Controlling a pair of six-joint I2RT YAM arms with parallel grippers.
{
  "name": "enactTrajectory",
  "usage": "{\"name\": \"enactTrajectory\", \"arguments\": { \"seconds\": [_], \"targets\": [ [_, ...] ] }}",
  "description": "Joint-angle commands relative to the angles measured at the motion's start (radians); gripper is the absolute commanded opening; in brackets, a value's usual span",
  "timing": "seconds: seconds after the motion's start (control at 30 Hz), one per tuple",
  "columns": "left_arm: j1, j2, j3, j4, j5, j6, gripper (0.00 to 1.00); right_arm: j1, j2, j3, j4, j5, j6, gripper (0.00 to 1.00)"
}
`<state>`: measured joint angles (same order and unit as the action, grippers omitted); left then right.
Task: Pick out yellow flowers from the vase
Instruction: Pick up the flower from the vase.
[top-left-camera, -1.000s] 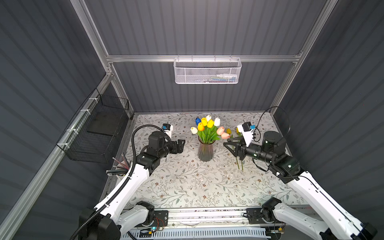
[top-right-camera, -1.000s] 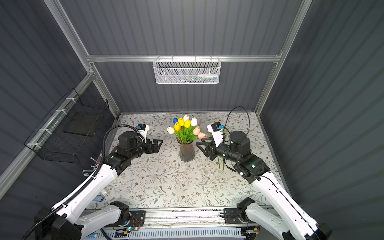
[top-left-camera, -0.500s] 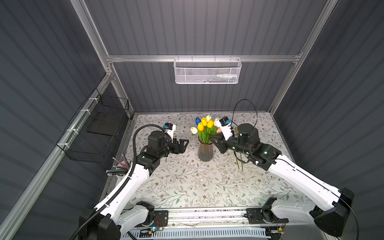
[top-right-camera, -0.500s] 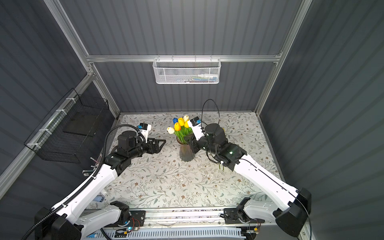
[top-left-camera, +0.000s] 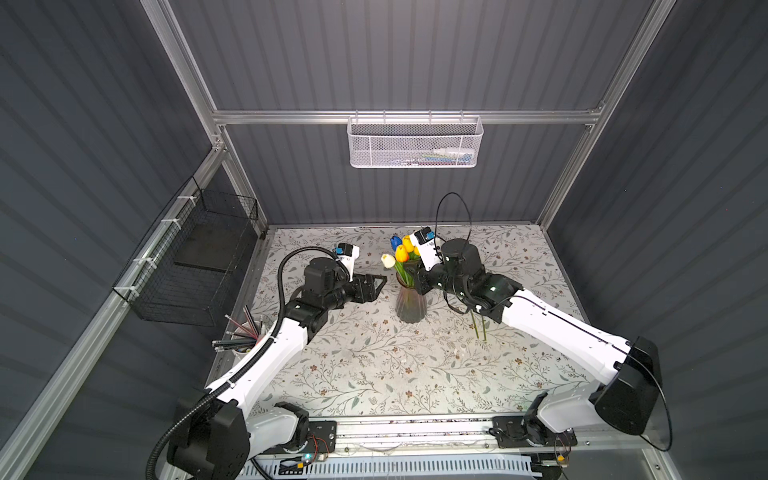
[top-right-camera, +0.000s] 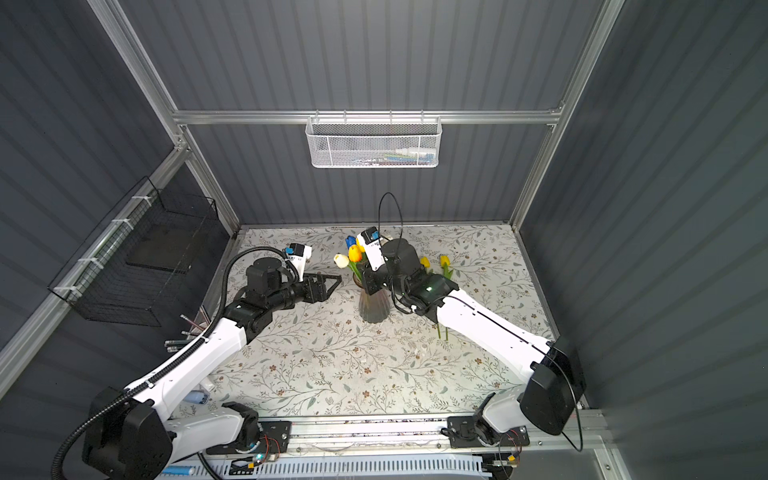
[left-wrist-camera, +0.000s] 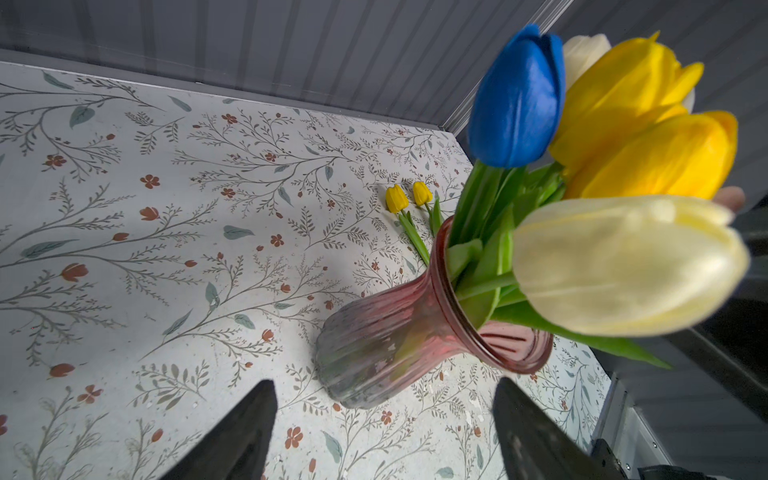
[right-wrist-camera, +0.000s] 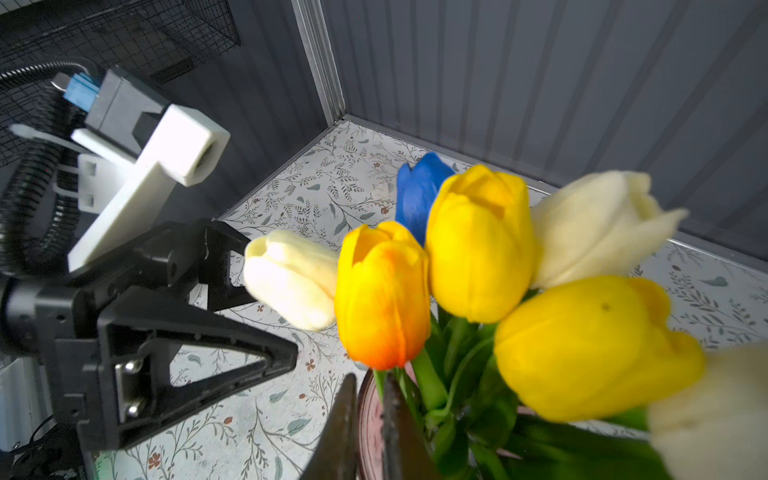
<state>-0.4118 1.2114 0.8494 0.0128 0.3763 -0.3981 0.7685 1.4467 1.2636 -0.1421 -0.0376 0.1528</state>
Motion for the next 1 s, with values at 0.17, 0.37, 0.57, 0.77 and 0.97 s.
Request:
{"name": "enactTrajectory", "arguments": {
  "seconds": [0.17,0.37,0.57,0.77,0.97],
  "targets": [
    [-0.002,0.050,0.025,0.056,0.041,-0.005,0.83,0.003,0.044,0.046,0.011,0.007,0.000,0.15],
    [-0.002,0.092,0.059,0.061,0.040,0.004,0.83,-0.002,0.068,0.047,0.016,-0.003,0.010,0.18],
    [-0.002,0.114,0.084,0.061,0.039,0.010,0.83,-0.006,0.077,0.040,0.049,-0.002,0.007,0.18],
    [-0.002,0.120,0.090,0.058,0.042,0.013,0.83,-0.009,0.092,0.042,0.070,0.007,0.006,0.18],
    [-0.002,0.123,0.094,0.051,0.037,0.016,0.83,-0.011,0.097,0.034,0.086,0.005,0.006,0.14]
  ]
}}
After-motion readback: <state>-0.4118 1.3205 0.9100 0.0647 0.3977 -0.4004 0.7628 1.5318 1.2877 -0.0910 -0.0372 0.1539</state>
